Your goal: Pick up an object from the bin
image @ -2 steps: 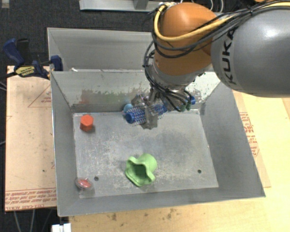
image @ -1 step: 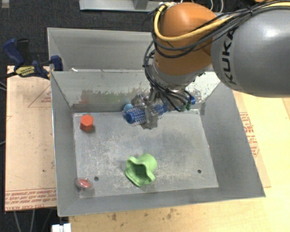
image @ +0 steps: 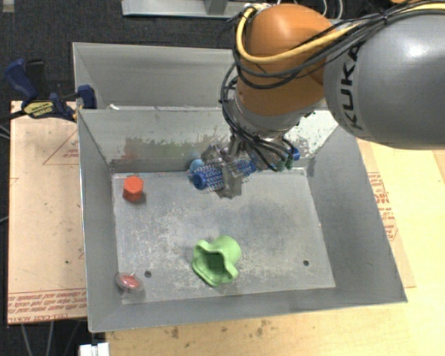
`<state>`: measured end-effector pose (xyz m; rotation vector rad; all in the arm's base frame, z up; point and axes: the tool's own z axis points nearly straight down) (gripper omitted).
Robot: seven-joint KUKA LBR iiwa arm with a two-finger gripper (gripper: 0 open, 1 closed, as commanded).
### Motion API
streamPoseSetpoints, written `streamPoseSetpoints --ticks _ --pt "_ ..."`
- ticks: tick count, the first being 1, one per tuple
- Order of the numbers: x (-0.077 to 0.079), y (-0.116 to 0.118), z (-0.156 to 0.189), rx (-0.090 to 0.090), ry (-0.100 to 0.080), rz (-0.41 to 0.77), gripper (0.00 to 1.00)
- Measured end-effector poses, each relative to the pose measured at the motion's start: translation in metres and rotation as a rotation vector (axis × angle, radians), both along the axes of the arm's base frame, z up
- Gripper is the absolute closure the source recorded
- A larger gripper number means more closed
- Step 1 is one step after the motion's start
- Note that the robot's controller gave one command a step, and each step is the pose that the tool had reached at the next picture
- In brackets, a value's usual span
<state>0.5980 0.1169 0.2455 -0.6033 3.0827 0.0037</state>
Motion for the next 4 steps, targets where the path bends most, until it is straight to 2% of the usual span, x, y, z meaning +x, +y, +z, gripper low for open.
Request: streamPoseSetpoints --ticks 4 --pt "0.0 -0.0001 0.0 0.0 0.0 0.0 1.0"
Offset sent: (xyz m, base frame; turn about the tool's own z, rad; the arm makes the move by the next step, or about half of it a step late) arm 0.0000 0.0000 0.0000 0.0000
